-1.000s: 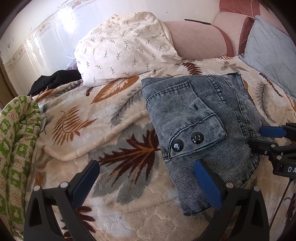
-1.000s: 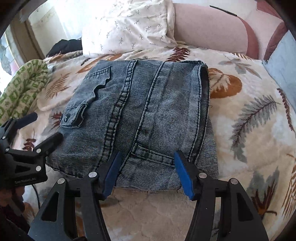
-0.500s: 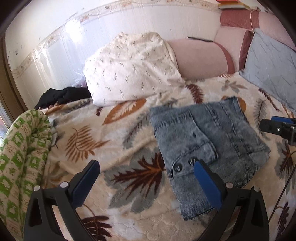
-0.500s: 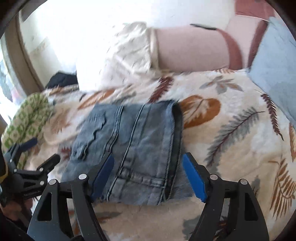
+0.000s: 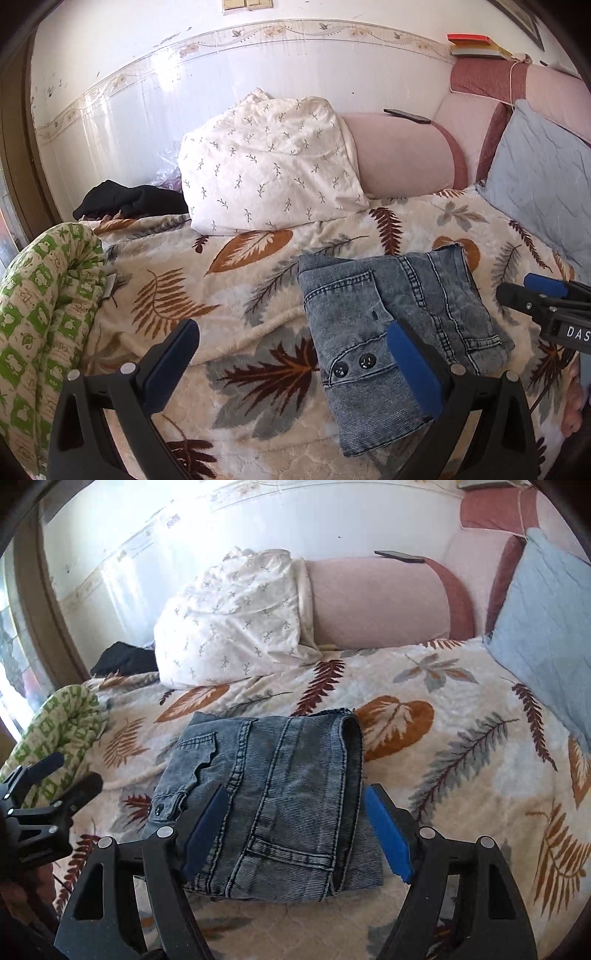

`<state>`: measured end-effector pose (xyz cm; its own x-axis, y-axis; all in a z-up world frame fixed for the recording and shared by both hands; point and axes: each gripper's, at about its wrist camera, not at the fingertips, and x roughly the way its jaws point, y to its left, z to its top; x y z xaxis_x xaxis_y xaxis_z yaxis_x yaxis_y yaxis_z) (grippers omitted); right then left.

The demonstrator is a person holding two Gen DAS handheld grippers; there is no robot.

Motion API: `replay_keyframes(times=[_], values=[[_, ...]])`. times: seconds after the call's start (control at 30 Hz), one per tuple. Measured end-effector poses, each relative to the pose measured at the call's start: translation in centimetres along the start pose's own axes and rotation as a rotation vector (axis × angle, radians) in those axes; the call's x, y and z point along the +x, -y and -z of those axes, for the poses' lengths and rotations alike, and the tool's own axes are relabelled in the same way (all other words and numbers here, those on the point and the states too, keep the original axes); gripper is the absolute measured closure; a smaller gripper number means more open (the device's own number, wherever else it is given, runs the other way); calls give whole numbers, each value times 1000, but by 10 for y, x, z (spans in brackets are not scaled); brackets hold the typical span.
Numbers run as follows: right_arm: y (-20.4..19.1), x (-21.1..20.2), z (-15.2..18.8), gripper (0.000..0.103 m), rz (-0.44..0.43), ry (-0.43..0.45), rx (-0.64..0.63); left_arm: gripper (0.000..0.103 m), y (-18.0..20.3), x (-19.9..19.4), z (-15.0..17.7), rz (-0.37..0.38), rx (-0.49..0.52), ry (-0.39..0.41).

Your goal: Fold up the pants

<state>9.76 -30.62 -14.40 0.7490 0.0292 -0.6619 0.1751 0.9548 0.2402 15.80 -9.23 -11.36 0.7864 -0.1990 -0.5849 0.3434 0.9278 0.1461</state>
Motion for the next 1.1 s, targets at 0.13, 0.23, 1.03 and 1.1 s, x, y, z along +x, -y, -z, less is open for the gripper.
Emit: replay_keyframes(times=[0.13,0.23,1.03,1.1], values=[[7,-3,-2,26,-4,19,38,0,1,2,1,-5,-2,-4],[6,-4,-2,26,-2,22,35,0,2,4,1,-7,-7,-15],[-3,10,3,25,14,-15,-30,0,-8,36,14,-44,-40,-120],[-3,12,3,25,22,-30,-29,0,-9,41,17,-46,-40,-136]])
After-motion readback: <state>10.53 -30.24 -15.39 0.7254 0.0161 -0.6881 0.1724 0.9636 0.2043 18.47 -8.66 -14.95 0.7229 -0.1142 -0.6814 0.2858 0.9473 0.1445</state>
